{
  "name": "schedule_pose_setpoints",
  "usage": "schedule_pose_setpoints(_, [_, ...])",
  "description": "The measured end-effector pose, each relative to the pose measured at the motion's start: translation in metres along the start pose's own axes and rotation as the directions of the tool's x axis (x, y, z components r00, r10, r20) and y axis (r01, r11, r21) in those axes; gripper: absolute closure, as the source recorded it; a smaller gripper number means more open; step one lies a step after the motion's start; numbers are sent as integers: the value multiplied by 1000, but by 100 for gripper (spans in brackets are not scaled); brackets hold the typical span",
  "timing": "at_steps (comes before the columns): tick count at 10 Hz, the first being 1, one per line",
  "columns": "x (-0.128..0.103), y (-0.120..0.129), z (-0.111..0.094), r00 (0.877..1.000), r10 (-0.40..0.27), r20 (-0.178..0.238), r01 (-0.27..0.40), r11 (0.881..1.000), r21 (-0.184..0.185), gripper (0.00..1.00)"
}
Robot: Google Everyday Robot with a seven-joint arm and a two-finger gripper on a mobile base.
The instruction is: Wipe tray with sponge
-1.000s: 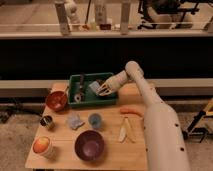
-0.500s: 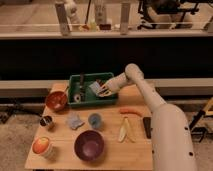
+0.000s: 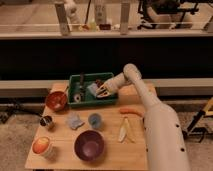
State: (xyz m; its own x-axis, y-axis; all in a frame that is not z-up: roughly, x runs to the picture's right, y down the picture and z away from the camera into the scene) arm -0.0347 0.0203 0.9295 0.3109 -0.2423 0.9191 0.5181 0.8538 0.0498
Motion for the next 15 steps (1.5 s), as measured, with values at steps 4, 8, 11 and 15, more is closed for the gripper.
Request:
schedule_pose_setpoints(4, [3,-1,1,1000,7,-7,-7,1000,0,100])
schedule_pose_setpoints(8, [11,-2,-4,997,40,-61,-38,999,23,100])
schedule_pose_setpoints(11, [13,-3,-2,998,38,-54,-37,999,15,100])
schedule_pose_setpoints(15, [-4,-7,18,1000,-9,24,10,999,-31,100])
